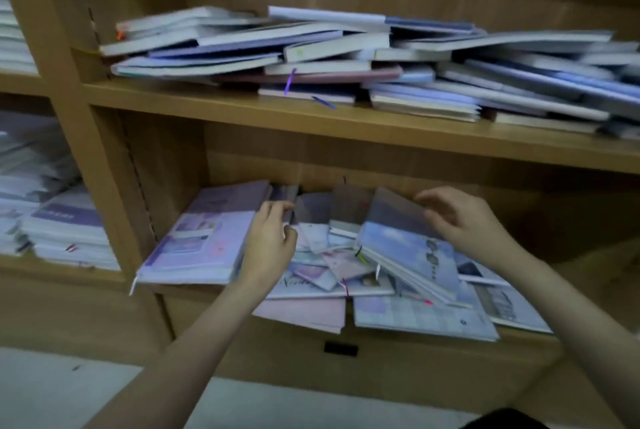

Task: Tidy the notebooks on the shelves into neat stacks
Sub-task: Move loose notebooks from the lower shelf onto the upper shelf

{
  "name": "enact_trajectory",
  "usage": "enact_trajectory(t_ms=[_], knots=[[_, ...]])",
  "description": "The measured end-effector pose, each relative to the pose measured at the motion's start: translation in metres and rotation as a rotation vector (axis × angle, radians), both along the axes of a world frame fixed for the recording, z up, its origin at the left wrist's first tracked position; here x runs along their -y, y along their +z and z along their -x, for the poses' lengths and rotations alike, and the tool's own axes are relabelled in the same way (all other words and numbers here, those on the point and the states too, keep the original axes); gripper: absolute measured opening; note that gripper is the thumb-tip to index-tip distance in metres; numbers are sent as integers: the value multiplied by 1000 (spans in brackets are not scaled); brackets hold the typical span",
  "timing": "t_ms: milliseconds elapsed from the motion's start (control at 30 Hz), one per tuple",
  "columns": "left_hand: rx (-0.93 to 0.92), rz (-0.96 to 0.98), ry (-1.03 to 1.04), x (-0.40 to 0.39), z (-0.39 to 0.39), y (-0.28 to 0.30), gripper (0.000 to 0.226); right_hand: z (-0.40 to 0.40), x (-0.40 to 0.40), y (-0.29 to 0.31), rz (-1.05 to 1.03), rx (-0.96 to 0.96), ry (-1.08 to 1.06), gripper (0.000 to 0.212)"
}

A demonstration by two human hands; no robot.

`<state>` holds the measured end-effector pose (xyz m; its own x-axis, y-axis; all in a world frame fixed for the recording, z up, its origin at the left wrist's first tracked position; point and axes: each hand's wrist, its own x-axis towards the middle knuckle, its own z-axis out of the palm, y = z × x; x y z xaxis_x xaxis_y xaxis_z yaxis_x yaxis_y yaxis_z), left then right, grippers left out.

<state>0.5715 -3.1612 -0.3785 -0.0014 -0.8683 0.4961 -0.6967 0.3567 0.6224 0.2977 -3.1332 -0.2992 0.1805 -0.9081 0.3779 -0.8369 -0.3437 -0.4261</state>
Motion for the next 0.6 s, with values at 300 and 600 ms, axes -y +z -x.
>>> enact_trajectory(t_ms=[300,600], knots=[[277,-226,-255,20,92,-37,50,67,-2,-134,-594,681,-457,45],[54,-437,-189,42,124,-33,38,65,10,-162,-501,1017,-437,29]])
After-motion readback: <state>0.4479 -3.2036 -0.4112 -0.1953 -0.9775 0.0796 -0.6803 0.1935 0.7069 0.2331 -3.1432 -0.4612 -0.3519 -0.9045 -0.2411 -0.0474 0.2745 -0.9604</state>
